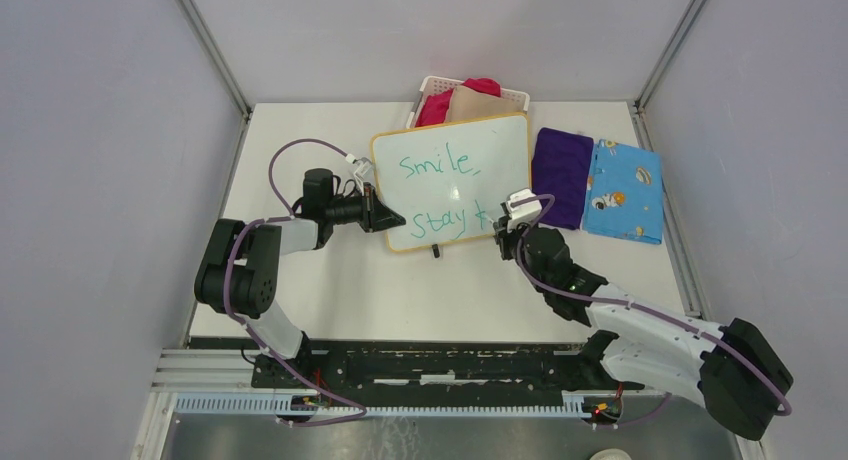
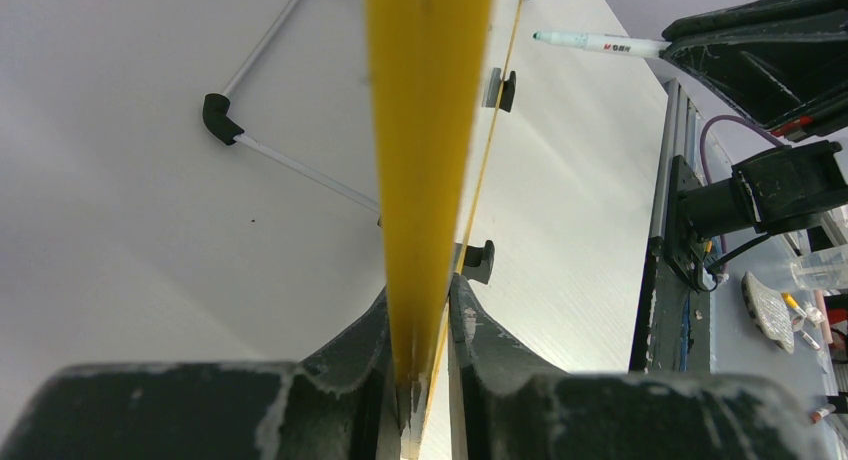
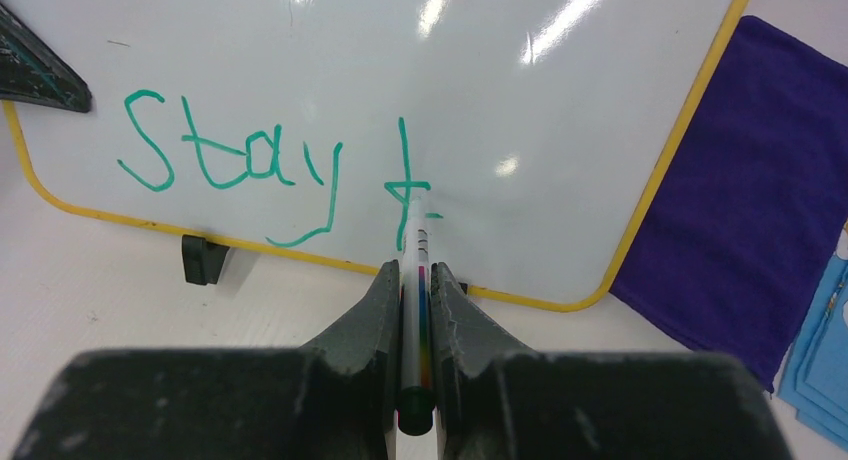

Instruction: Write a sentence on the whiteboard

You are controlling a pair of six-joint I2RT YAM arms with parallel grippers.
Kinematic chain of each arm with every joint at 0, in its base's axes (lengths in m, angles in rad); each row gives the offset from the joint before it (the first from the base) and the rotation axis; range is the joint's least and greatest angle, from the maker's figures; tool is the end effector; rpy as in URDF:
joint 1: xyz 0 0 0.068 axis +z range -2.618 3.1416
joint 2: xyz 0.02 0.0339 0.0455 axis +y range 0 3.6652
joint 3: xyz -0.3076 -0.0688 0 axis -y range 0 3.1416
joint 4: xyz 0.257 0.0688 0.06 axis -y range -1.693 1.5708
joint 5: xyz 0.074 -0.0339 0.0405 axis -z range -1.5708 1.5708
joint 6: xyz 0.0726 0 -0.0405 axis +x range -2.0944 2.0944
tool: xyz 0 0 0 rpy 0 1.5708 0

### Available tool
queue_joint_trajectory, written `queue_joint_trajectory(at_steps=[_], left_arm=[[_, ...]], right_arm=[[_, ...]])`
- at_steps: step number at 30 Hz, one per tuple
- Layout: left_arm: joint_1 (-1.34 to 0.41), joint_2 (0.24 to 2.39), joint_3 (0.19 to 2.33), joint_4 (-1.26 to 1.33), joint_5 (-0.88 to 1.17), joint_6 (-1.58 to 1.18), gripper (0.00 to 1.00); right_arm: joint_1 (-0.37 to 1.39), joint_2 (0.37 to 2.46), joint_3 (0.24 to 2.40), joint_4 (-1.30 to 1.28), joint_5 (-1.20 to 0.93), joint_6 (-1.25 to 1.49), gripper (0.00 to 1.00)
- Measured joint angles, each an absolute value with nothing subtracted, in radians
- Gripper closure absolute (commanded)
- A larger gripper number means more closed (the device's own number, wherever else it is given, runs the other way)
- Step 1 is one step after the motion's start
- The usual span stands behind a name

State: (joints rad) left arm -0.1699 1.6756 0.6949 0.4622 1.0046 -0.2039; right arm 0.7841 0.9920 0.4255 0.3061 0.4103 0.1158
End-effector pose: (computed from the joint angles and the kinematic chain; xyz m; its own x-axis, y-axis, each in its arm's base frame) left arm 0.3278 -0.1184 0.1833 -0.6430 0.0001 -0.7659 0.6974 0.4133 -0.5855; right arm 0.1880 0.1466 0.2475 -0.2244 -0.0741 -0.9717 -0.3511 0.9363 0.0096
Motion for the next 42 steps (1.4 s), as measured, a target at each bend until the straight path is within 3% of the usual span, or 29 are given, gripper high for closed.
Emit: queue_joint_trajectory(at_steps=[42], left_arm=[[-0.170,1.676,0.695,0.462,1.005,-0.204,0.98]], right_arm=[[0.796,1.095,0.461,0.328,0.535,0.158,1.00]])
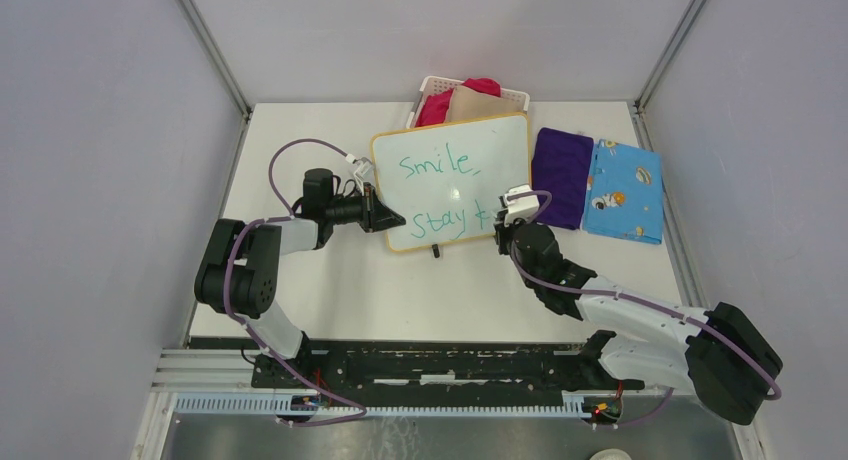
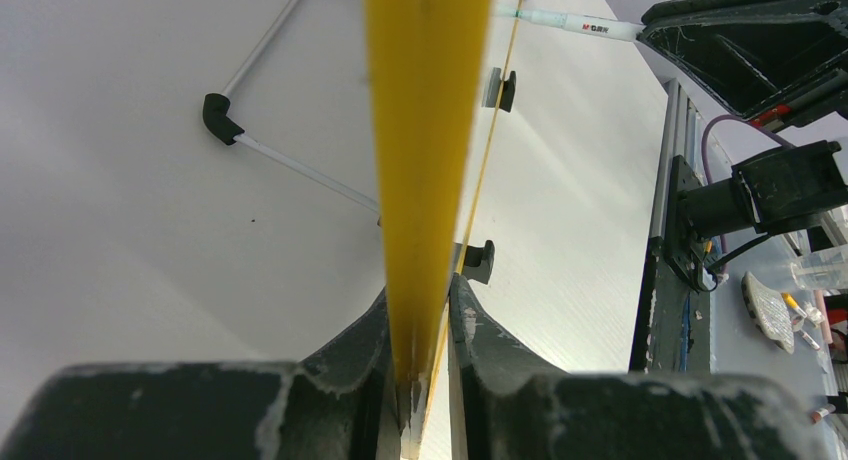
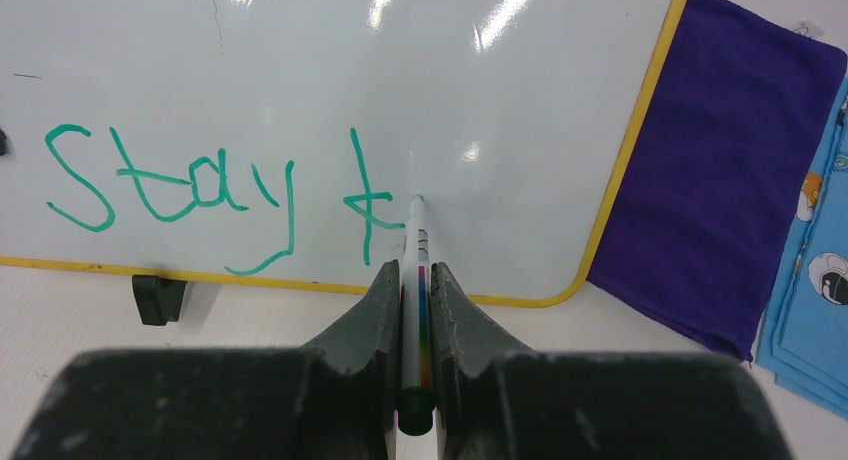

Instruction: Write a sentence on the whiteboard

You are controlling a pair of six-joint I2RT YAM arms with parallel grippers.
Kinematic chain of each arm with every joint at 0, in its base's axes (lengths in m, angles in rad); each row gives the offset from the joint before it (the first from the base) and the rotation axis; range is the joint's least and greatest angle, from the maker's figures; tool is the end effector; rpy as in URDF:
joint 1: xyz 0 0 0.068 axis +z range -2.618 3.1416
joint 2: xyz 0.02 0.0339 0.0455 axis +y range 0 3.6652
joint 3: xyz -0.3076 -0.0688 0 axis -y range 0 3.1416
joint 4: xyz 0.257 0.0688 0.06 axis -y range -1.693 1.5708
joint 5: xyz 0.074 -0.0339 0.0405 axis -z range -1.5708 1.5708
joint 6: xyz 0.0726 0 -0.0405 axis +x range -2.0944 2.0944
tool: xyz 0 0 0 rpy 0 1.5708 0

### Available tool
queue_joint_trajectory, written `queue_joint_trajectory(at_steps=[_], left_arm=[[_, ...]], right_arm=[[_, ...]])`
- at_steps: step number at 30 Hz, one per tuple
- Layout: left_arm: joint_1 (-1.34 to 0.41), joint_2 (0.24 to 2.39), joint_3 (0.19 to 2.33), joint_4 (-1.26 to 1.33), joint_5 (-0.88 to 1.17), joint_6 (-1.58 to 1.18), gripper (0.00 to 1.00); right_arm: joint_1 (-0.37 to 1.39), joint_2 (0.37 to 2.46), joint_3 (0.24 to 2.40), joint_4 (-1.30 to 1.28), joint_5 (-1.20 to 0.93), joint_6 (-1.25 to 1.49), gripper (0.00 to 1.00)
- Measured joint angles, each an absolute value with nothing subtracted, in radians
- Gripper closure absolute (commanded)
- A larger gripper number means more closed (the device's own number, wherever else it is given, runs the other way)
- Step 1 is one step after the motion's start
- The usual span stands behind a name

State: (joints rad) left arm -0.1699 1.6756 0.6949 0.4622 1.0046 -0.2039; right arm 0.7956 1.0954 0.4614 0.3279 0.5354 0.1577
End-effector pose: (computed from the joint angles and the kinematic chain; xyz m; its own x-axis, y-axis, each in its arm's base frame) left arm 0.3278 -0.1184 0.1833 -0.6430 0.0001 -0.7659 0.6974 0.4133 -0.5855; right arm 0.2028 0.1540 0.2420 -0.2513 -0.0635 -0.9658 -0.2374 0.9714 -0.0021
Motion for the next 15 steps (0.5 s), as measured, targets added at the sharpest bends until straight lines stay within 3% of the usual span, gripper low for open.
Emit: queue_joint_trajectory(at_steps=[15], left_arm=[[-0.170,1.676,0.695,0.462,1.005,-0.204,0.98]], right_arm=[[0.796,1.062,0.416,0.307,0.519,0.187,1.00]])
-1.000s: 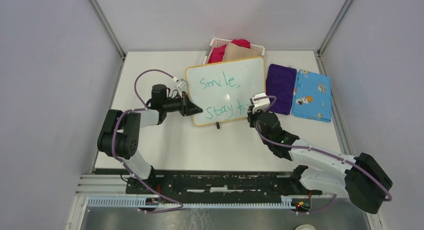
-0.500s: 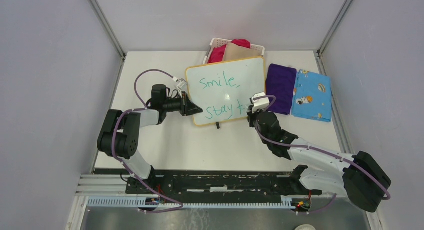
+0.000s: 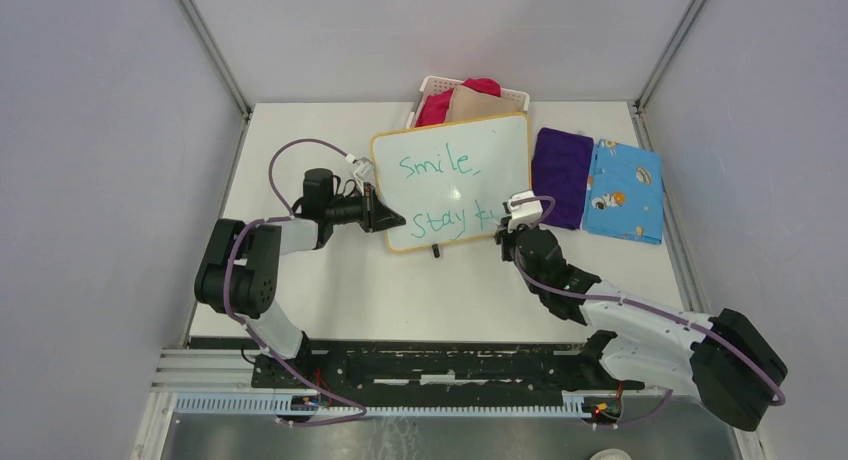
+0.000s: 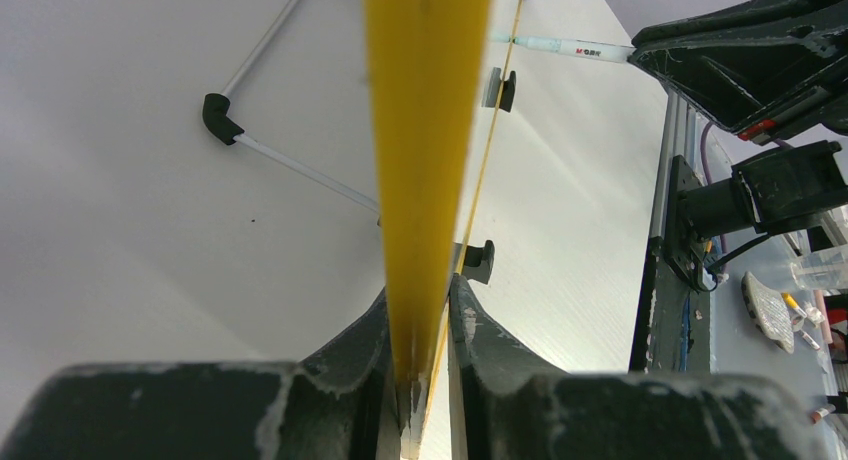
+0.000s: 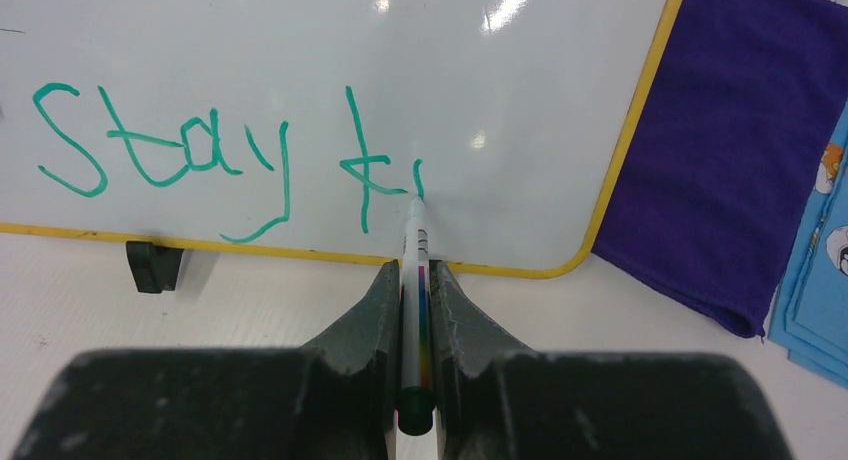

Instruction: Write a sentence on the whiteboard

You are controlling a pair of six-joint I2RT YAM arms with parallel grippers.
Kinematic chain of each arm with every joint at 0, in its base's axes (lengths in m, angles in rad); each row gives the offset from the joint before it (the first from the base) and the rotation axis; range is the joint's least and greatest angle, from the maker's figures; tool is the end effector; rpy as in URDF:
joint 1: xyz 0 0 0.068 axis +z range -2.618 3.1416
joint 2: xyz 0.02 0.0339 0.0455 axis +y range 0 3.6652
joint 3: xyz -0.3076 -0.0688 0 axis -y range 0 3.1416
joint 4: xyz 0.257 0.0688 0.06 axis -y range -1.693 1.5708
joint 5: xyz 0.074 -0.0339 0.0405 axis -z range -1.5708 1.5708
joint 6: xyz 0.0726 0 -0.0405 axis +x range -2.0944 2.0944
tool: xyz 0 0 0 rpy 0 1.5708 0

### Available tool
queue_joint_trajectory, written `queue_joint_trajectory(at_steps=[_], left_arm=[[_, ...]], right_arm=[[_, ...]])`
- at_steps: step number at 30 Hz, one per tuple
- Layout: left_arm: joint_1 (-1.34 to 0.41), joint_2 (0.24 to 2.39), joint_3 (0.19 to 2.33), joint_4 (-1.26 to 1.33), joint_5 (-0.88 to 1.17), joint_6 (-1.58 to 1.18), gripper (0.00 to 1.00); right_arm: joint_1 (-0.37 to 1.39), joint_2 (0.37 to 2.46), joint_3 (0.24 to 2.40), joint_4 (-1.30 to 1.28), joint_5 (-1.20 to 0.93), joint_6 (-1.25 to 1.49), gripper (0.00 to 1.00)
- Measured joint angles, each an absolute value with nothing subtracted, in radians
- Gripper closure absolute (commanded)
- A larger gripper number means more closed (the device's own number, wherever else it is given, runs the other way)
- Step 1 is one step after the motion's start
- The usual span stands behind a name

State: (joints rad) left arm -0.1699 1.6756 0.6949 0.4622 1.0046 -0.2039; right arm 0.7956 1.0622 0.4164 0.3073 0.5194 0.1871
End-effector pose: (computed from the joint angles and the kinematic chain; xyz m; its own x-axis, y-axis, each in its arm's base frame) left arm 0.3278 -0.1184 0.1833 -0.6430 0.0001 -0.7659 0.6974 0.4133 -0.5855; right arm 0.1943 0.1468 0.2299 -0.2827 -0.0578 -0.9575 -0.2441 0.9697 0.0135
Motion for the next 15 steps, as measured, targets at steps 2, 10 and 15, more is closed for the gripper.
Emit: queue_joint_trajectory(at_steps=[2,10,15], left_arm=[[-0.170,1.676,0.695,0.462,1.005,-0.204,0.98],[-0.170,1.676,0.695,0.462,1.005,-0.204,0.98],[-0.170,1.676,0.695,0.462,1.005,-0.204,0.98]], right_arm=[[0.796,1.049,0.416,0.299,0.516,0.189,1.00],[0.788,1.017,0.472,0.275,0.523,0.178,1.00],[0.775,1.023,0.500,0.276,0.526,0.175,1.00]])
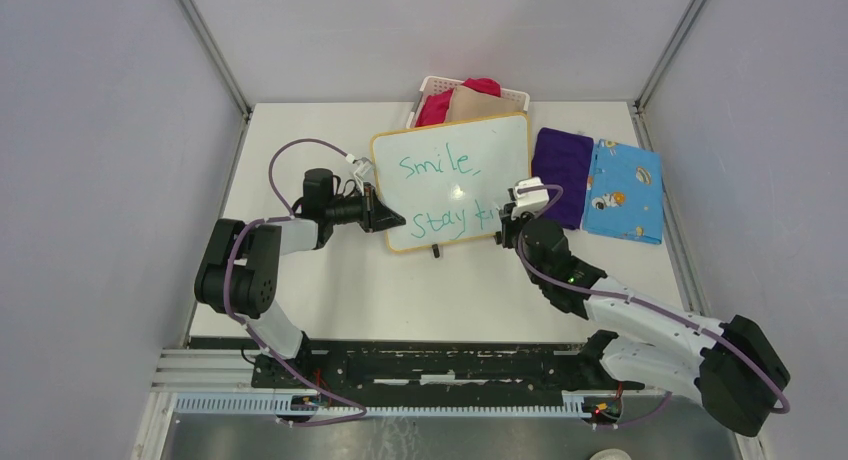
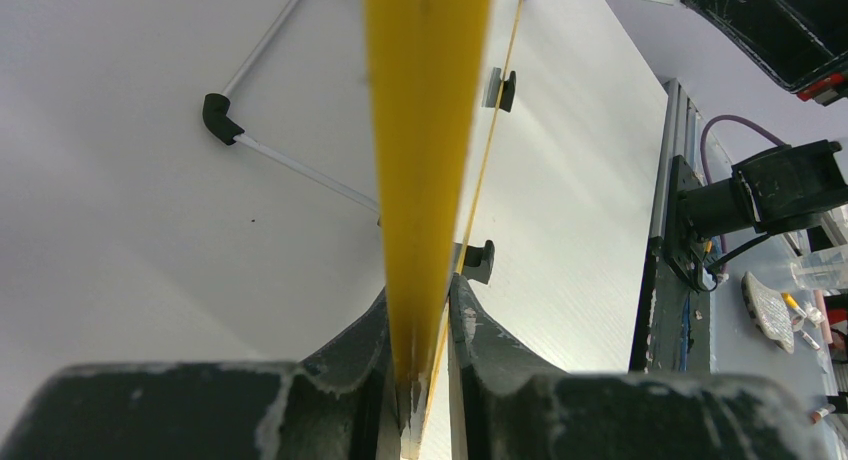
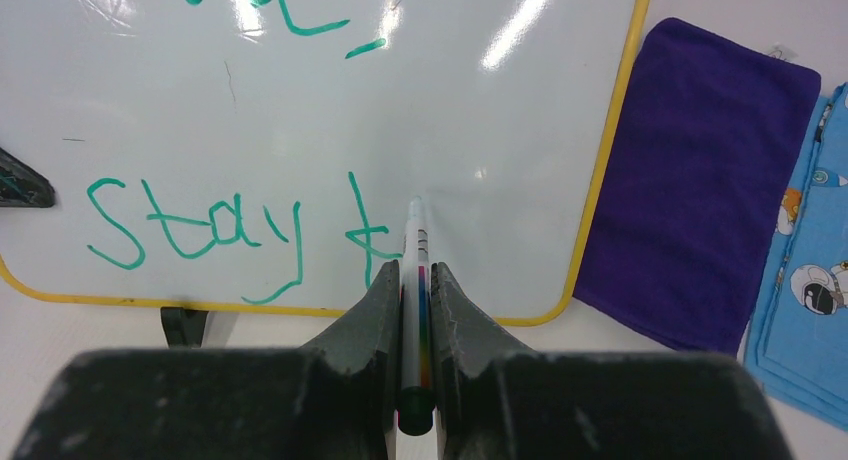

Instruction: Write a sentence on the whiteboard

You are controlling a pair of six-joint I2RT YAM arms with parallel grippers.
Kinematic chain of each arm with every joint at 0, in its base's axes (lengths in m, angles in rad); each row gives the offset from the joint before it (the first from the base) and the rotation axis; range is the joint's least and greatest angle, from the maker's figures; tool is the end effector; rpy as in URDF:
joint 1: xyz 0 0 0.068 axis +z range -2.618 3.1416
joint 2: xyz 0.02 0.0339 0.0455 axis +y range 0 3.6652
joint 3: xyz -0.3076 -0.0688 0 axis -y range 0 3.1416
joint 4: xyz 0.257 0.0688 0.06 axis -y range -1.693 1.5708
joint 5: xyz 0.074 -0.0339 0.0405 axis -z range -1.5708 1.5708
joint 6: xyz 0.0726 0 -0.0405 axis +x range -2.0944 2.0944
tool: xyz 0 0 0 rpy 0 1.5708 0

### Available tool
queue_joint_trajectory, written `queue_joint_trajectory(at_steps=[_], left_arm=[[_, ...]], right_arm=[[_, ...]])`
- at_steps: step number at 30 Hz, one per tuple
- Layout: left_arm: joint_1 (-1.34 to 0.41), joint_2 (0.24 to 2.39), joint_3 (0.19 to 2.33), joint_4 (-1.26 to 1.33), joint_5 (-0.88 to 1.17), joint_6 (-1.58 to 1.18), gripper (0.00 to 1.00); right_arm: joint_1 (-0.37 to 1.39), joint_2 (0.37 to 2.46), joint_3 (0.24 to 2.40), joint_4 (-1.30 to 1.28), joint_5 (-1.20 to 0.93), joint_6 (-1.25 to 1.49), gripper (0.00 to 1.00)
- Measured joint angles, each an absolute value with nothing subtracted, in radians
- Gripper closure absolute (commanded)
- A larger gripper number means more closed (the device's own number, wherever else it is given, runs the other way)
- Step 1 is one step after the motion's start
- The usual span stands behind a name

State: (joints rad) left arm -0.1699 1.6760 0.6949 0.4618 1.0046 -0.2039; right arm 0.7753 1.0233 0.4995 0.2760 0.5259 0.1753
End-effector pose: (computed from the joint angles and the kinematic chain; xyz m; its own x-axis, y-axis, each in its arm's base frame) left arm 0.3278 -0.1184 0.1831 -0.6436 0.0002 -0.7654 0.6970 0.4134 -0.5859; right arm 0.2005 0.1455 0.2660 -0.2175 -0.0019 -0.9761 -0.2233 0.9736 0.0478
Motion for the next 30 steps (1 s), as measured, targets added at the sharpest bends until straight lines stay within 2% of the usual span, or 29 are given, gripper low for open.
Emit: queue_joint_trajectory(at_steps=[30], left_arm=[[-0.170,1.676,0.698,0.456,1.005,-0.204,0.98]], right_arm=[[0.749,1.079,0.471,0.286,0.525,0.181,1.00]])
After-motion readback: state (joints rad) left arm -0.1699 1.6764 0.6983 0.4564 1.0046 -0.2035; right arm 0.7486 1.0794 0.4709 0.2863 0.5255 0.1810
